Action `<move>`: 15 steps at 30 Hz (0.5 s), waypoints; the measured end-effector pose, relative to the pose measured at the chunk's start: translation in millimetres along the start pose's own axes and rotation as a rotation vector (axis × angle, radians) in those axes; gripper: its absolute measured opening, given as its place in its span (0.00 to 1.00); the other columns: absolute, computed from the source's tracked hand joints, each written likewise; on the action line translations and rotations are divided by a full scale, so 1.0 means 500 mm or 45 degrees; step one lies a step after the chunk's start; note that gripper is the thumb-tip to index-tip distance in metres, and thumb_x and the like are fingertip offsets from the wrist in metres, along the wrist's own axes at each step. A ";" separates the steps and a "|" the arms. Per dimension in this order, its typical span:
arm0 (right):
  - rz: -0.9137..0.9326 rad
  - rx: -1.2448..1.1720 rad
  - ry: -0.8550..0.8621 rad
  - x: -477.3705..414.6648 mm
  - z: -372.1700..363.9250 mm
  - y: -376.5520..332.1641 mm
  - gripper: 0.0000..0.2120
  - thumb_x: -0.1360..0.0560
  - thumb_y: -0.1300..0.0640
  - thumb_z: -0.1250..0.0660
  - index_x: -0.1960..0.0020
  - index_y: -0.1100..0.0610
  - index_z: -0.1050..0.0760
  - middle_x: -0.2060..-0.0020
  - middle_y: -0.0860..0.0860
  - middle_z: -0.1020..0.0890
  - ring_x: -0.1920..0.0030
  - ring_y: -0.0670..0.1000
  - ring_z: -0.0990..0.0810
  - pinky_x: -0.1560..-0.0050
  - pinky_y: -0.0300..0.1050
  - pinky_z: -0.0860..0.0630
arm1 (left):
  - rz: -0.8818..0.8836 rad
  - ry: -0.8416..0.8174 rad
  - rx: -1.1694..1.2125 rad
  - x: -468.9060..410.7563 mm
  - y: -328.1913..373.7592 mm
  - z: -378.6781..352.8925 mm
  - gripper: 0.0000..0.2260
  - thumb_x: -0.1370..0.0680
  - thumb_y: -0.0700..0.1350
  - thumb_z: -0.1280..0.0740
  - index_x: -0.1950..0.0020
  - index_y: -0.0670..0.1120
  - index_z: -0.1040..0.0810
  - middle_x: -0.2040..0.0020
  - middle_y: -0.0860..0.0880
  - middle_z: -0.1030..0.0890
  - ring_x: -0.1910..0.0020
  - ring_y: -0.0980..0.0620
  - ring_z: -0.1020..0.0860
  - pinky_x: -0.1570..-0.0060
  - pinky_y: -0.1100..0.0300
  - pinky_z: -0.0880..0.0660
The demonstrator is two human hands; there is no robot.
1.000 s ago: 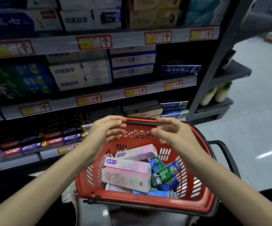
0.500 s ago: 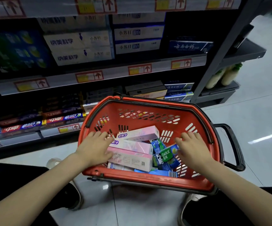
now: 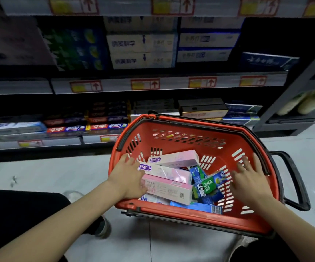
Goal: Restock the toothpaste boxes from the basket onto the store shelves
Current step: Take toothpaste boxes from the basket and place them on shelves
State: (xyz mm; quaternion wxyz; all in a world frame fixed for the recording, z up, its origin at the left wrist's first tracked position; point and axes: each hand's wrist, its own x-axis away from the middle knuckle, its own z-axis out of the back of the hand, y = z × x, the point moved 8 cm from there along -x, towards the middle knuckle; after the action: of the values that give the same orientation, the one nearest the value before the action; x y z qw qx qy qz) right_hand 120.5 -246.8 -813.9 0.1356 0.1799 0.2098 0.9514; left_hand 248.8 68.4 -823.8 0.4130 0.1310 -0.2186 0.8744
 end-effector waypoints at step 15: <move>0.362 -0.055 0.217 -0.068 0.177 -0.280 0.25 0.20 0.42 0.42 0.33 0.56 0.21 0.25 0.60 0.28 0.19 0.61 0.41 0.20 0.66 0.63 | 0.345 -0.086 0.181 0.225 -0.201 -0.169 0.32 0.21 0.70 0.50 0.30 0.52 0.21 0.35 0.50 0.18 0.32 0.46 0.27 0.22 0.49 0.46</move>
State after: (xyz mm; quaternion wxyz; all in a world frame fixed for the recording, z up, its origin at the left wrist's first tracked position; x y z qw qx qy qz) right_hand 212.0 -104.6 -811.1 -0.0150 0.1233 0.1725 0.9772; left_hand 252.7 241.1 -823.8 0.2733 0.1583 -0.1856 0.9305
